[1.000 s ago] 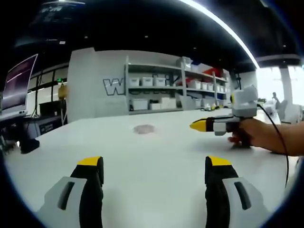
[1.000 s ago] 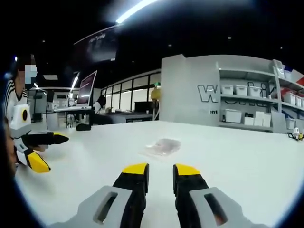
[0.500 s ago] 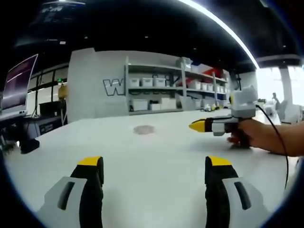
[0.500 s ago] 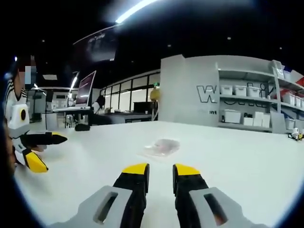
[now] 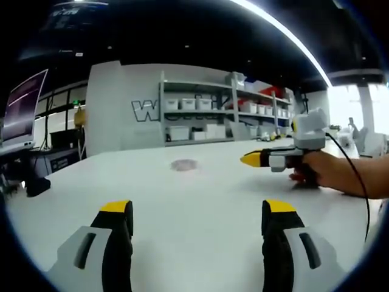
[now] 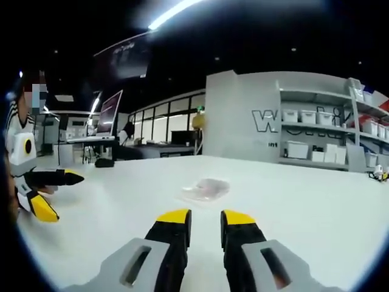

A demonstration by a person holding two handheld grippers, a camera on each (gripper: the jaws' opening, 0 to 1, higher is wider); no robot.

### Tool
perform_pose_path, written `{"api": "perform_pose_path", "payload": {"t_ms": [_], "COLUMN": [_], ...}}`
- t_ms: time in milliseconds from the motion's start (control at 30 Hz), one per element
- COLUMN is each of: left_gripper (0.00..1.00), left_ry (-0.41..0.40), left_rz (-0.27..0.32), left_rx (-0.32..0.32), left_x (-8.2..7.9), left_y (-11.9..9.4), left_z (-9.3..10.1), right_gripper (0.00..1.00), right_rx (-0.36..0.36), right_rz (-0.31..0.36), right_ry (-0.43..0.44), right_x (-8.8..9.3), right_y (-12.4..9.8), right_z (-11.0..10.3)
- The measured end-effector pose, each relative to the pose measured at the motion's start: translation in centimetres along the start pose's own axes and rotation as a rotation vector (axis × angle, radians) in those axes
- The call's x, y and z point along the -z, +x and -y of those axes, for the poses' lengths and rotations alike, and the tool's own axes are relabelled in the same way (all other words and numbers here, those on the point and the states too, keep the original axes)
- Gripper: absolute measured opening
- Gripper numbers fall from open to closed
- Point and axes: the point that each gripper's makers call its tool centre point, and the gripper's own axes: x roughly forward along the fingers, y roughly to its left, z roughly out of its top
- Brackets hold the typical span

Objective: Open the resealable bag by pulling the two sides of the seal apart until the entire bag opening is separated and visibly accessible.

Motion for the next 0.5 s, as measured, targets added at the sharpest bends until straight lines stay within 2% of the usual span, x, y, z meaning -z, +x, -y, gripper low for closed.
{"api": "perform_pose_path", "payload": {"t_ms": [500], "left_gripper": [0.86], "left_ry": [0.006], "left_rz": [-0.005], "left_rx": [0.007], "left_x": [0.1], "left_y": [-0.2], "left_z": [0.7], "right_gripper": [0.16], "right_rx": [-0.004], "right_rz": [-0.026], "right_ry": [-0.035], "right_x": [0.4], "right_y": [1.6], "right_z": [0.1]}}
